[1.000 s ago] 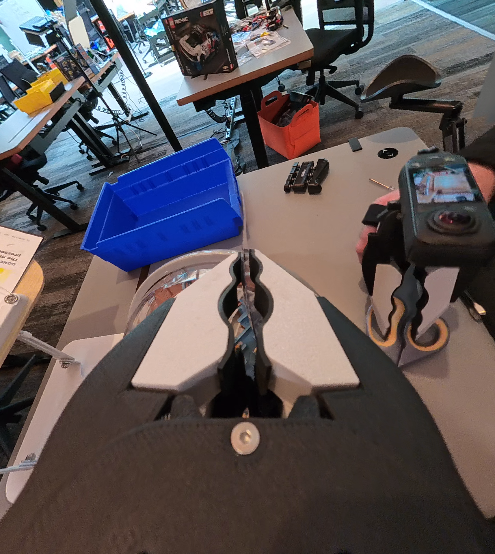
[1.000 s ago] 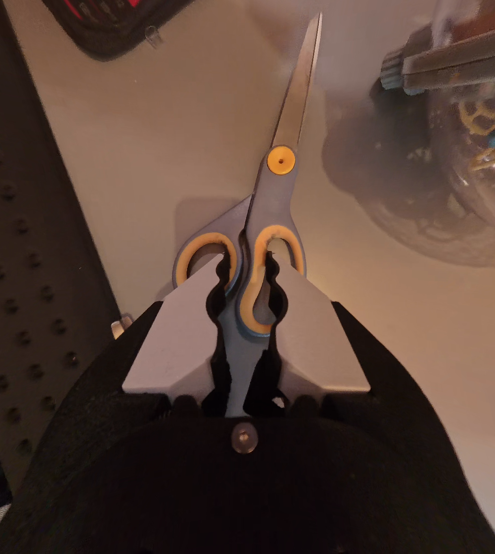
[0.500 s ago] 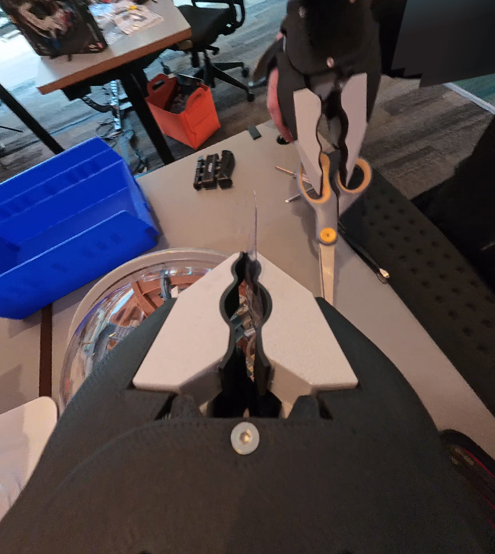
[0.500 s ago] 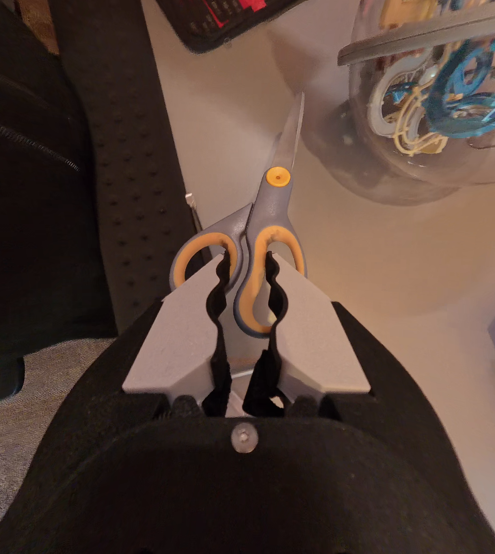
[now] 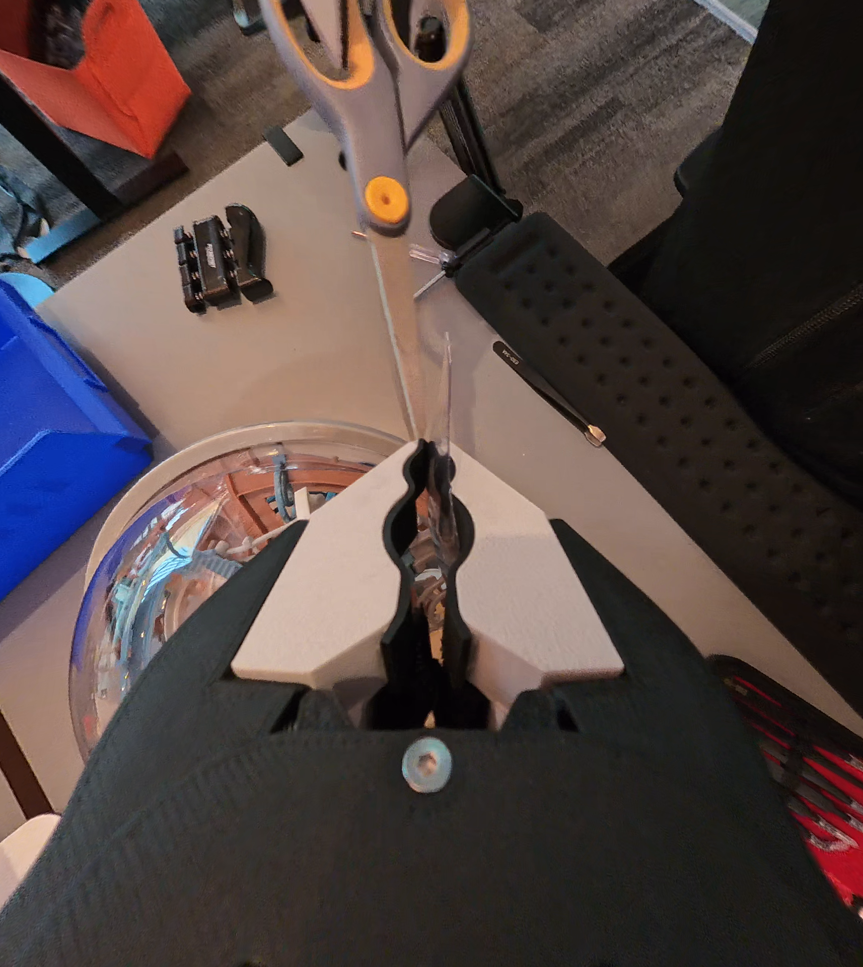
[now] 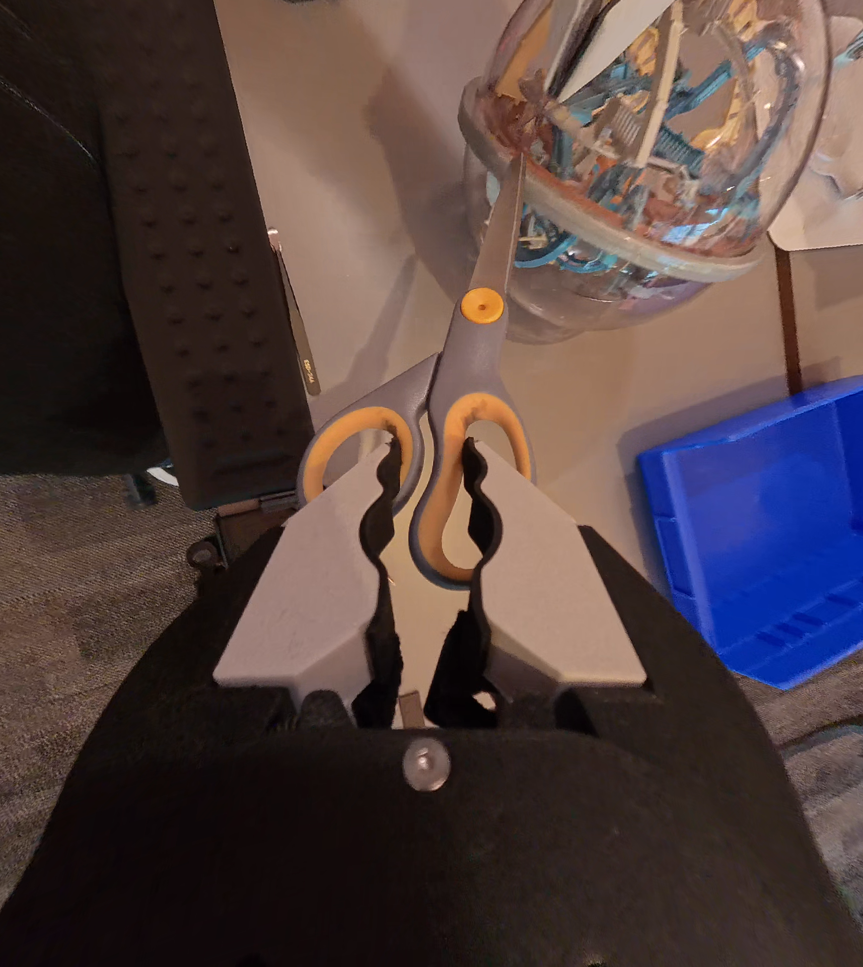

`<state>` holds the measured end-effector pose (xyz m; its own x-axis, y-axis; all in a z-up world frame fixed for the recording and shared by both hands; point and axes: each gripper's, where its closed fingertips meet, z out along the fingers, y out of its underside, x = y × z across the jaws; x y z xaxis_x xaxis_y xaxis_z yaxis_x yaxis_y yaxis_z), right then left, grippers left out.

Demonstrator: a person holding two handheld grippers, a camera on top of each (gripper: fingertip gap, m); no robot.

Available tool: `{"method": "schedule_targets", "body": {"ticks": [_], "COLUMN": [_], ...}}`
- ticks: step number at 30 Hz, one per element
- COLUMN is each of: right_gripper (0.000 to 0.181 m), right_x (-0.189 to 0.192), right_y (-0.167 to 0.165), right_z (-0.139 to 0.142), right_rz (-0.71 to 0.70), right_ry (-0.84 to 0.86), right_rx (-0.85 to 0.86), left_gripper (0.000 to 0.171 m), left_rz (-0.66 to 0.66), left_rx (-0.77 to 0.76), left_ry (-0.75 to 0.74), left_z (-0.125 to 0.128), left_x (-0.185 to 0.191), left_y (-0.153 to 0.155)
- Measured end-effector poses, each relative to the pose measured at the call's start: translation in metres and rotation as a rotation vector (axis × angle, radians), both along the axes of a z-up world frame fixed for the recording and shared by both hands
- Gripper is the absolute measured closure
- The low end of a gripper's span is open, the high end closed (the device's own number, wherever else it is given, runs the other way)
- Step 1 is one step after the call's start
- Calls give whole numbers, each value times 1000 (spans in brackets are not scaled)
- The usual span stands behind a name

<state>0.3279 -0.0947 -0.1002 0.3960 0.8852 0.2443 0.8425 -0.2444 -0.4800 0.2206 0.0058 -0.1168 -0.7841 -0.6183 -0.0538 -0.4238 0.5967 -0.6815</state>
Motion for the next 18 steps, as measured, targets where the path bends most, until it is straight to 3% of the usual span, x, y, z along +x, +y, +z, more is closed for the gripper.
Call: {"method": "schedule_targets", "body": {"ticks": [7, 18], "right_gripper": [160, 160], "right_x": [-2, -10], "right_y": [13, 14], "right_z": [-5, -38], "right_rz": [85, 81], "right_ry": [-14, -21], "right_rx": [-61, -103], "left_gripper": [171, 171], "left_rz": [-75, -168], "left_rx": [43, 117], "left_ry": [125, 256], "left_z": [-10, -22], "left_x": [-4, -4], "left_y": [-13, -30]}}
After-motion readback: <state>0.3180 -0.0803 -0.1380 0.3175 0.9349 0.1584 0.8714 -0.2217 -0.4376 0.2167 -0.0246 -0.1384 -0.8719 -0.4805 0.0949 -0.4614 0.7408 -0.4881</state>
